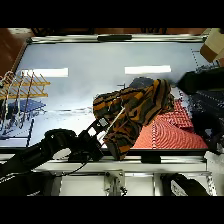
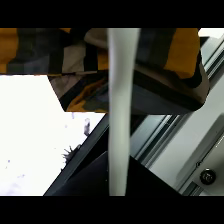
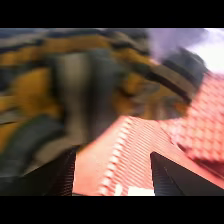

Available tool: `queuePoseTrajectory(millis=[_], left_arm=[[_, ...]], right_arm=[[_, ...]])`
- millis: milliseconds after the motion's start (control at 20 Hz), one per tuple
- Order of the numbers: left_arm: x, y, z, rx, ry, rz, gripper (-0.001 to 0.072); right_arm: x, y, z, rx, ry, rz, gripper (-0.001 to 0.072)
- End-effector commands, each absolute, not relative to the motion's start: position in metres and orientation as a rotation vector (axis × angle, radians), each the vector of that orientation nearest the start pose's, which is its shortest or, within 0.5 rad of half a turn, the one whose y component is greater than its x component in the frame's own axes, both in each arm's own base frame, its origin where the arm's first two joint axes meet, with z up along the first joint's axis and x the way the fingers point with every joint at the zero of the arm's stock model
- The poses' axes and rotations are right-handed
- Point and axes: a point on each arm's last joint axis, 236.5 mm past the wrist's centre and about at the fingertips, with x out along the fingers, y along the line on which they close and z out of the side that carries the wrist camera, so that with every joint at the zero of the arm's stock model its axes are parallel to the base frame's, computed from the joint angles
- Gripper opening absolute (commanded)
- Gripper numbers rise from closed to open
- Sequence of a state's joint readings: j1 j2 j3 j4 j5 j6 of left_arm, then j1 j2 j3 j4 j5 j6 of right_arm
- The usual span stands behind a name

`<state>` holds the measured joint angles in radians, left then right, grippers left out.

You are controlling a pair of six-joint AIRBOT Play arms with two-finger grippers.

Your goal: Fold the shirts.

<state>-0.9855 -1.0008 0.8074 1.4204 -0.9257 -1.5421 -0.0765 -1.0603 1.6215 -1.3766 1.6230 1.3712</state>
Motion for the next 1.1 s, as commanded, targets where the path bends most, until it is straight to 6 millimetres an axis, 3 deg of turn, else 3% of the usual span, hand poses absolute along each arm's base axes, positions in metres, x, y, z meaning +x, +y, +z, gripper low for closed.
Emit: queuePoseTrajectory(millis=[0, 200, 300, 500, 800, 1050], left_arm=[[0.156, -0.289, -0.005, 0.529, 1.102, -0.99, 0.0042], [0.155, -0.286, -0.001, 0.611, 1.08, -1.039, 0.0042], [0.154, -0.285, -0.001, 0.64, 1.073, -1.057, 0.0042], [0.155, -0.271, -0.006, 0.717, 1.093, -1.054, 0.0042], [0.176, -0.257, -0.004, 0.735, 1.081, -1.033, 0.0041], [0.185, -0.258, 0.013, 0.785, 1.03, -1.061, 0.0041]], right_arm=[[0.32, -0.051, 0.188, -0.146, 1.17, 0.255, 0.0573], [0.326, 0.025, 0.177, -0.554, 0.947, 0.97, 0.0573], [0.328, 0.043, 0.165, -0.687, 0.916, 1.102, 0.0573], [0.328, 0.068, 0.139, -0.829, 0.961, 1.233, 0.0573], [0.32, 0.092, 0.138, -0.869, 0.93, 1.325, 0.0573], [0.318, 0.103, 0.126, -0.96, 0.951, 1.372, 0.0573]])
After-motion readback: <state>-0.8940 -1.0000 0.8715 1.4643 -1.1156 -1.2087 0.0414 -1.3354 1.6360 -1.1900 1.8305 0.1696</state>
